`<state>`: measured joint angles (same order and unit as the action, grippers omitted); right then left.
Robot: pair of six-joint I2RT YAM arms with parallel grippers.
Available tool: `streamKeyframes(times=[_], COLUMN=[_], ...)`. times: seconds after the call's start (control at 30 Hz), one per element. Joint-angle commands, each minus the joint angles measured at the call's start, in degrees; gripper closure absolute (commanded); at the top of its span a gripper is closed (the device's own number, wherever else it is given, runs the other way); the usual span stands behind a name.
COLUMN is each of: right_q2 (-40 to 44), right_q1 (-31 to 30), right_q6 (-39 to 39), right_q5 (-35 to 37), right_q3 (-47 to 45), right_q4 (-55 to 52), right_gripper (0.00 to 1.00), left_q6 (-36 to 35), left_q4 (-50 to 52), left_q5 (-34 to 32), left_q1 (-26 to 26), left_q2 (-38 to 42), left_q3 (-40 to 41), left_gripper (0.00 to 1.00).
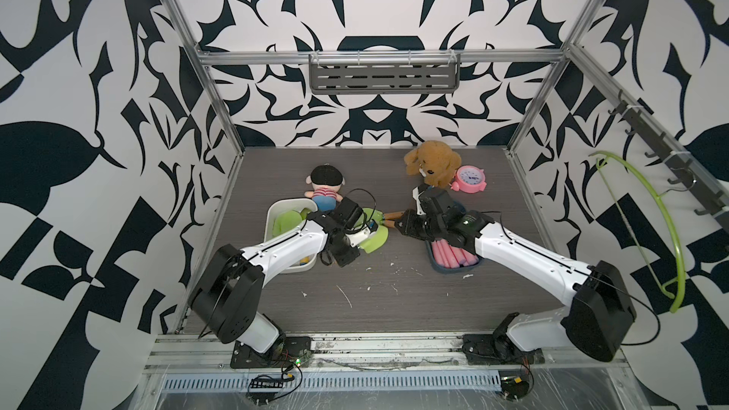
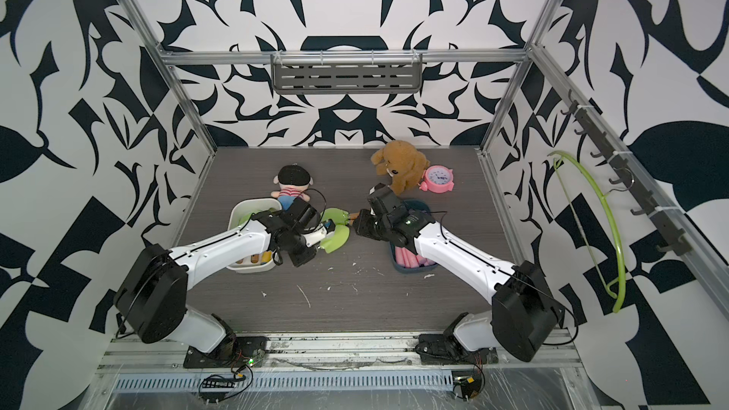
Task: Sort the small shovels by color and place them into the storage box
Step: Pick up the shovel from the center of the board.
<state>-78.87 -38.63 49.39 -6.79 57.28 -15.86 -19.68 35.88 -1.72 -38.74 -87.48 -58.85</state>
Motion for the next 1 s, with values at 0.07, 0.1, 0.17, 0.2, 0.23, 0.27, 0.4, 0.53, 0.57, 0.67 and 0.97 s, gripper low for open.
streamKeyframes(times=[0.07,0.1,0.17,0.2,0.23,0.27,0.4,0.53,0.57,0.67,0.97], right_q2=[0.33,0.10,-1.23,-2.06,-2.95,-3.92,-7.48,-9.99,-10.54,-11.95,-14.83], right_q1=[-1.85,-1.95,-1.97,-2.05,-2.10,-2.36,-3.70,-4.26,-4.27,-4.35,-4.39], right_q6=[2.56,3.13,4.68,5.34,6.06,6.73,7.41,7.20,7.20,7.39,7.74], right_q5=[6.07,6.75,7.45,7.34,6.71,6.08,5.47,5.44,5.22,4.64,4.67], right_q3=[0.04,0.34,1.09,1.32,1.30,1.49,4.03,6.67,7.27,8.62,11.37], right_q4=[8.92,8.91,8.98,9.69,11.36,13.04,15.85,16.44,16.51,16.95,17.16], right_gripper=[0.65,0.65,0.64,0.64,0.63,0.63,0.63,0.64,0.64,0.65,0.66], left_q6=[12.17,13.35,15.24,15.44,15.78,16.11,16.68,16.86,16.91,17.30,18.51], left_q4=[-2.88,-2.89,-3.16,-3.35,-3.63,-3.78,-4.20,-4.40,-4.51,-4.35,-3.62], left_q5=[-1.50,-1.65,-1.71,-1.63,-1.42,-1.13,-1.76,-1.71,-1.41,-1.07,2.68], left_q1=[2.66,3.19,3.76,3.75,3.71,3.69,3.76,3.80,3.78,3.80,3.79], left_q2=[0.03,-0.05,0.27,0.66,1.11,1.60,2.91,3.77,3.96,4.04,4.36], left_q3=[-4.81,-5.11,-5.16,-5.01,-4.77,-4.54,-3.55,-2.65,-2.43,-2.56,-3.33], left_gripper=[1.00,1.00,1.00,1.00,1.00,1.00,1.00,1.00,1.00,1.00,1.00])
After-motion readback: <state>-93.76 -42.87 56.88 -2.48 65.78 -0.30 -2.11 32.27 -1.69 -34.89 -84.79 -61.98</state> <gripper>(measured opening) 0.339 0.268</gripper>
